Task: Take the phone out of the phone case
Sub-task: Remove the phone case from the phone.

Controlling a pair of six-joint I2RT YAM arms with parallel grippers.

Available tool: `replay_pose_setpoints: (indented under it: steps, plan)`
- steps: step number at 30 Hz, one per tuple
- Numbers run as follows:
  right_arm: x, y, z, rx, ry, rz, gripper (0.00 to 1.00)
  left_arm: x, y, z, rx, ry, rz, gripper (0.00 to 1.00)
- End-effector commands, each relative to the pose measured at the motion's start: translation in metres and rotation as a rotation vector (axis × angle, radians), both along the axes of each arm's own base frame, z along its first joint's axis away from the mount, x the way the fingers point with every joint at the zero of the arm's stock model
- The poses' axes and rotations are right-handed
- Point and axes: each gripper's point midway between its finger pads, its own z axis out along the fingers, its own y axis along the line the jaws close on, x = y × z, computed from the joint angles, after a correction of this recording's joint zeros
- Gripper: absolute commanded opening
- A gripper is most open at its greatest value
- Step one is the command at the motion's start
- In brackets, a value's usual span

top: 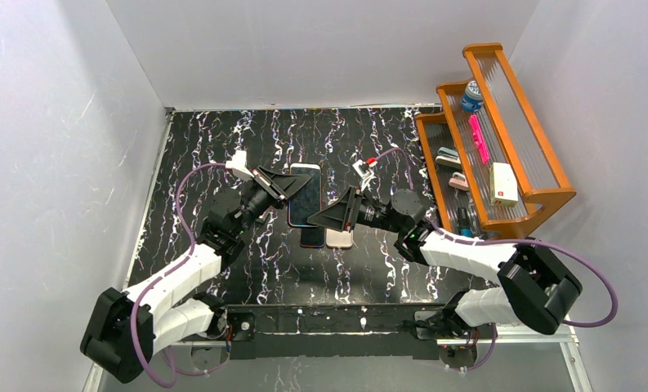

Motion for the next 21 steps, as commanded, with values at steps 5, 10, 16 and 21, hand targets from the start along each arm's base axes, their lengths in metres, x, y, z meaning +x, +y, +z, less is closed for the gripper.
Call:
replay_pose_setpoints:
  steps: [5, 10, 16, 21]
  plan:
    - [0.022, 0.006, 0.009, 0.055, -0.010, -0.075, 0.52, -0.063, -0.035, 0.039, -0.102, -0.137, -0.235, 0.00]
    - [0.025, 0.003, 0.005, 0.055, 0.004, -0.085, 0.47, -0.074, -0.035, 0.031, -0.080, -0.165, -0.252, 0.00]
    - [0.024, -0.001, 0.002, 0.063, 0.026, -0.090, 0.23, -0.072, -0.027, 0.018, -0.045, -0.184, -0.204, 0.05]
    - [0.022, -0.006, -0.001, 0.062, 0.042, -0.098, 0.01, -0.073, -0.026, 0.011, -0.025, -0.191, -0.202, 0.24]
